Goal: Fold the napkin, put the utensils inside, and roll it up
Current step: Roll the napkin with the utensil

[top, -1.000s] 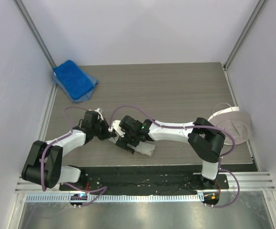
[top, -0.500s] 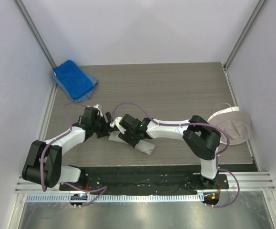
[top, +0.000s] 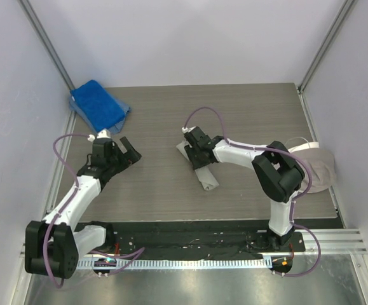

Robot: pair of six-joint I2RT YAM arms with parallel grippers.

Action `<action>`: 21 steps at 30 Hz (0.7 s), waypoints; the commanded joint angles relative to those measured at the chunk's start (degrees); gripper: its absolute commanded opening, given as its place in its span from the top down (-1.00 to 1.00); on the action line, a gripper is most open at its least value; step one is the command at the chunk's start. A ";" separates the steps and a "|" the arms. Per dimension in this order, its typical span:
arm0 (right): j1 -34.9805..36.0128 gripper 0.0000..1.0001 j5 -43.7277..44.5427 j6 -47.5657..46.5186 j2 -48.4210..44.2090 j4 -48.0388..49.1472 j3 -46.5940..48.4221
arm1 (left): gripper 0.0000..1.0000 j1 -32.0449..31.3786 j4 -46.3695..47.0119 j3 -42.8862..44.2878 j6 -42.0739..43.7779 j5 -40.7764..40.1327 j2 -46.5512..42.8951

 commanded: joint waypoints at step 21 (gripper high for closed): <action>-9.38 -0.90 -6.19 -2.10 -25.52 14.98 -5.97 | -1.00 0.83 -17.42 19.11 16.33 -6.98 -14.55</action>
